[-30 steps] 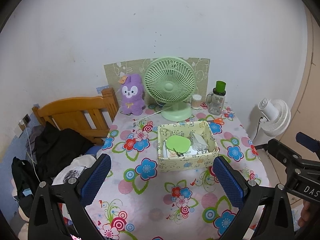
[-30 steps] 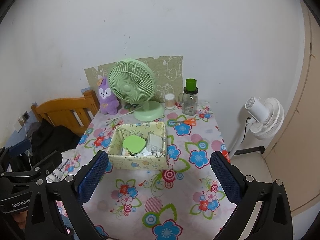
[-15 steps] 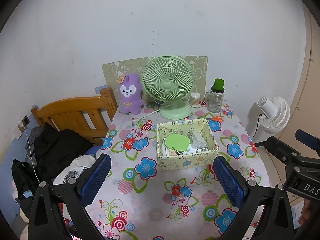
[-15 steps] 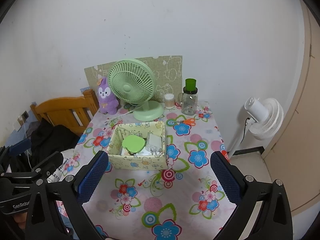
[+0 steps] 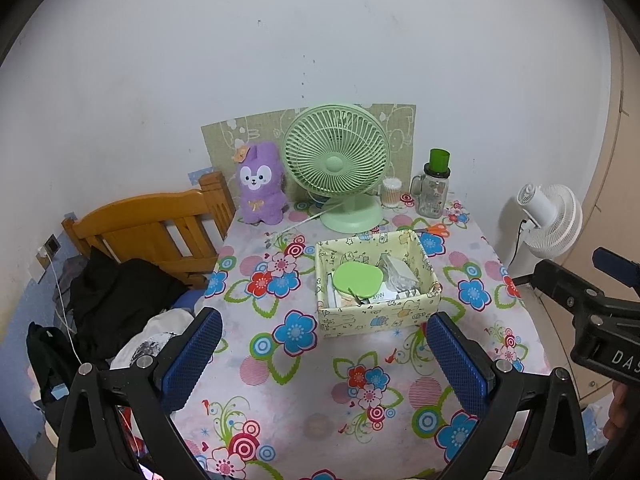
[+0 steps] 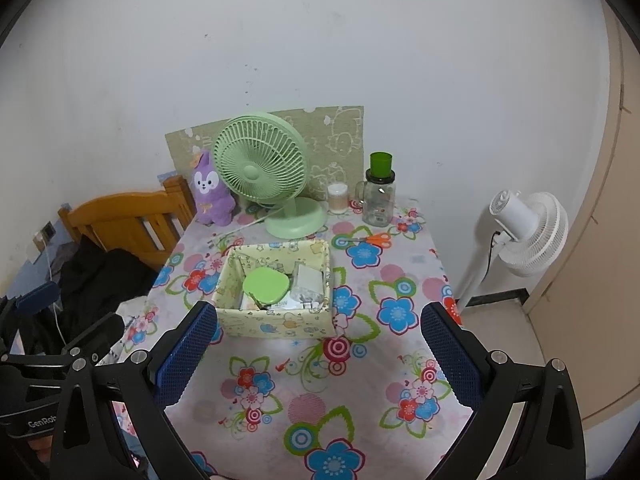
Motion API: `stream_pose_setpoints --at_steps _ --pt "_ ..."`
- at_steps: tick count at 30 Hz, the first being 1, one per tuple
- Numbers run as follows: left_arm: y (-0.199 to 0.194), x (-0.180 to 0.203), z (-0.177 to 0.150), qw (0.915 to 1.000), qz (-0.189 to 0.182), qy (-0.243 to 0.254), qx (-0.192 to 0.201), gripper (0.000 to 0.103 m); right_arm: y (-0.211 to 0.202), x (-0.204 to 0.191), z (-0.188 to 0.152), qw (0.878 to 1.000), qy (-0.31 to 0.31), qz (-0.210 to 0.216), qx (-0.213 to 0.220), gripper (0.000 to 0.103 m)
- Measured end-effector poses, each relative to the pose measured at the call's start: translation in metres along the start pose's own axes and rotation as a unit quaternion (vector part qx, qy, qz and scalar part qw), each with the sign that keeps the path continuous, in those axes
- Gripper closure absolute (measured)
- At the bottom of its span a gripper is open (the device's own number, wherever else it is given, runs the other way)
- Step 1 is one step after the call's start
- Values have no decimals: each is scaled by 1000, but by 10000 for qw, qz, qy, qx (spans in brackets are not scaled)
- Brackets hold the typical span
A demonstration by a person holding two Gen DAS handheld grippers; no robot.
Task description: Organize rigid objects
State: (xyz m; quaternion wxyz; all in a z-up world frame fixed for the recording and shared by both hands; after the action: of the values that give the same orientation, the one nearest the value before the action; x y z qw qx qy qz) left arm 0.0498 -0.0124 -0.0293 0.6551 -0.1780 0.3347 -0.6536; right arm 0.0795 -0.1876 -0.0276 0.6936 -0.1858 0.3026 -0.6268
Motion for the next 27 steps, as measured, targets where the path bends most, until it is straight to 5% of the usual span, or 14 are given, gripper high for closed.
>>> stream_pose_setpoints --at_steps 27 --pt "22 -17 32 9998 -103 -75 -148 0 25 -14 30 9988 -290 -207 -349 0"
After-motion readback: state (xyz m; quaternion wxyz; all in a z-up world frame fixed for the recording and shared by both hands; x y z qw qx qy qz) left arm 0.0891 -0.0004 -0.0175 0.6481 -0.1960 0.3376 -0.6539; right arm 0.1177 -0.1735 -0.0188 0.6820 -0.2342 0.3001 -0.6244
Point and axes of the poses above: each gripper's, at about its wrist camera, not at the fingertips, and y roughly the way its jaws point, x to its right, z to its top, the point moved 10 cm from there along y, roughly the way its jaws point, and after that the axes turned 10 degrees about y, right-handed, at the moved point
